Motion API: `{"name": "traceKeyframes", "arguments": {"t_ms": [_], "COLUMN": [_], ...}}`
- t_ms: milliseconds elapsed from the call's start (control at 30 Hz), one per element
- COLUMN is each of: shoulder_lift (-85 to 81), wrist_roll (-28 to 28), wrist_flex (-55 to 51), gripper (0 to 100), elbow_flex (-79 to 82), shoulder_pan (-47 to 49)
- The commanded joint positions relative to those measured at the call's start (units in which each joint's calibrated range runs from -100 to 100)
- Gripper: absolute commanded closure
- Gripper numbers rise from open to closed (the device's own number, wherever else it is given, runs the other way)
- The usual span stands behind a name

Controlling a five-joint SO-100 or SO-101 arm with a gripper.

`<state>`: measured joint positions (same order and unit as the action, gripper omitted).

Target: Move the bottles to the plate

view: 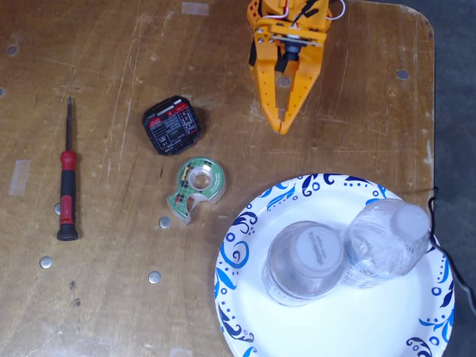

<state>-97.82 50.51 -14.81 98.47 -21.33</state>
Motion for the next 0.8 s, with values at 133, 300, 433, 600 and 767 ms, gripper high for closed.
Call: {"name": "traceKeyframes", "arguments": {"t_ms": [133,300,433,600,767], "shoulder_lift": [-0.83,-0.83,-0.83,-0.83,-0.83], "wrist_roll": [-0.17,-0.17,-0.22,-0.22,-0.22], "wrist_flex": [-0.34,-0.34,-0.34,-0.34,-0.60], "gripper": [99,99,99,99,99], "elbow_flex": [0.45,0.45,0.45,0.45,0.45], "shoulder_pan": [0.04,-0.07,-1.15,-1.58,-3.09]}}
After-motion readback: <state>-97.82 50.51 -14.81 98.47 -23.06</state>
